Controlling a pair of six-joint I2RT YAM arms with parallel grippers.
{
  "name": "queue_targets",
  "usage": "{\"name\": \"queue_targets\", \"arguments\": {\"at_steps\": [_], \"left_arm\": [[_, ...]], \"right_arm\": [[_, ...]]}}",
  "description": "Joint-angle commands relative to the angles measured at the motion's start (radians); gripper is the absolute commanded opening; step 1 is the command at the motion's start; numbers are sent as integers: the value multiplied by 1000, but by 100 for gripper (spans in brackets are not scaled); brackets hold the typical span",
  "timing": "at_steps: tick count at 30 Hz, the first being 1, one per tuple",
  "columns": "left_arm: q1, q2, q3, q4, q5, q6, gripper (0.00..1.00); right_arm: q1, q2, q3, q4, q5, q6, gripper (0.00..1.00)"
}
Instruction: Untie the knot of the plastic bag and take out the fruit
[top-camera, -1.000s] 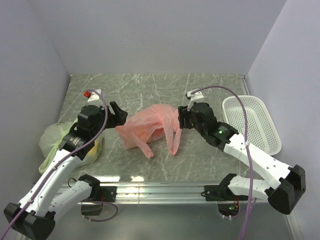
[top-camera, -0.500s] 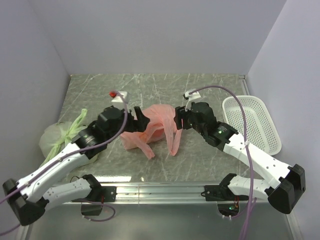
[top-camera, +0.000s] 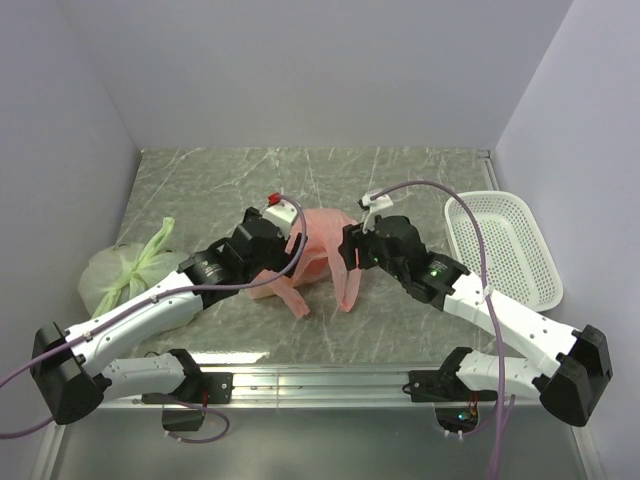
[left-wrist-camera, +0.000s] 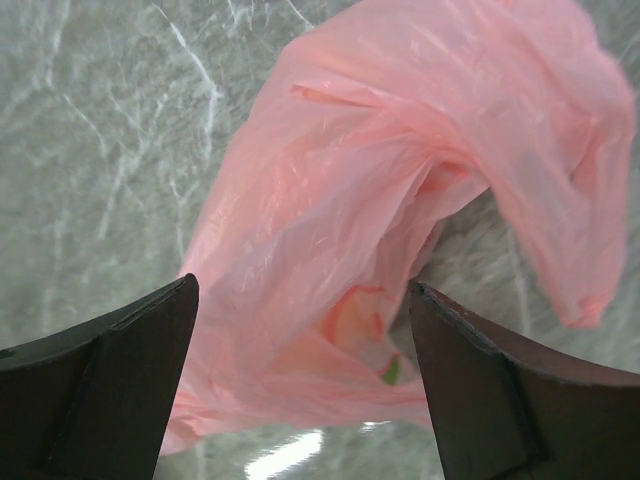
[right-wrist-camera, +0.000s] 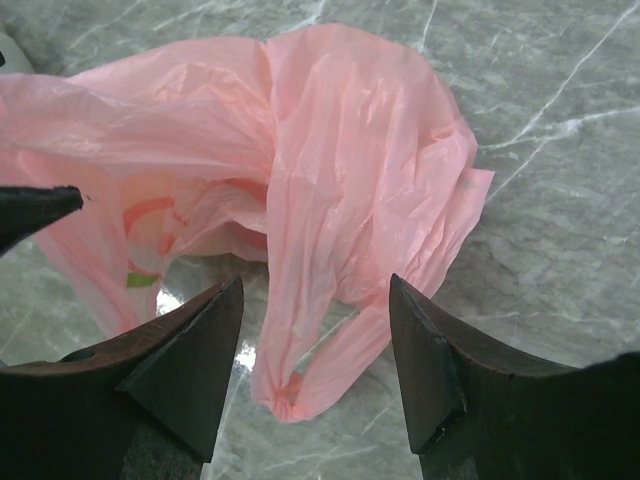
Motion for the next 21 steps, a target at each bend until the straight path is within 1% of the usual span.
{"name": "queue_targets", "arguments": {"at_steps": [1, 5, 9, 12, 16, 18, 21], "left_arm": [[-5, 4, 15, 24, 16, 199, 92], [-5, 68, 21, 16, -9, 247, 91], [-5, 89, 6, 28, -38, 264, 91], [-5, 89, 4, 45, -49, 266, 89], [-4, 96, 20, 67, -64, 258, 82], [-4, 111, 27, 62, -44, 276, 83], [-5, 139, 29, 64, -44, 301, 88]], "right_arm": [[4, -41, -7, 76, 45, 16, 67], [2, -72, -23, 92, 85, 29, 67], [2, -107, -74, 166, 100, 52, 67], [4, -103, -66, 168, 69, 83, 67], [2, -103, -80, 182, 63, 118, 67], [2, -109, -77, 168, 48, 124, 68], [5, -128, -88, 165, 42, 126, 67]]}}
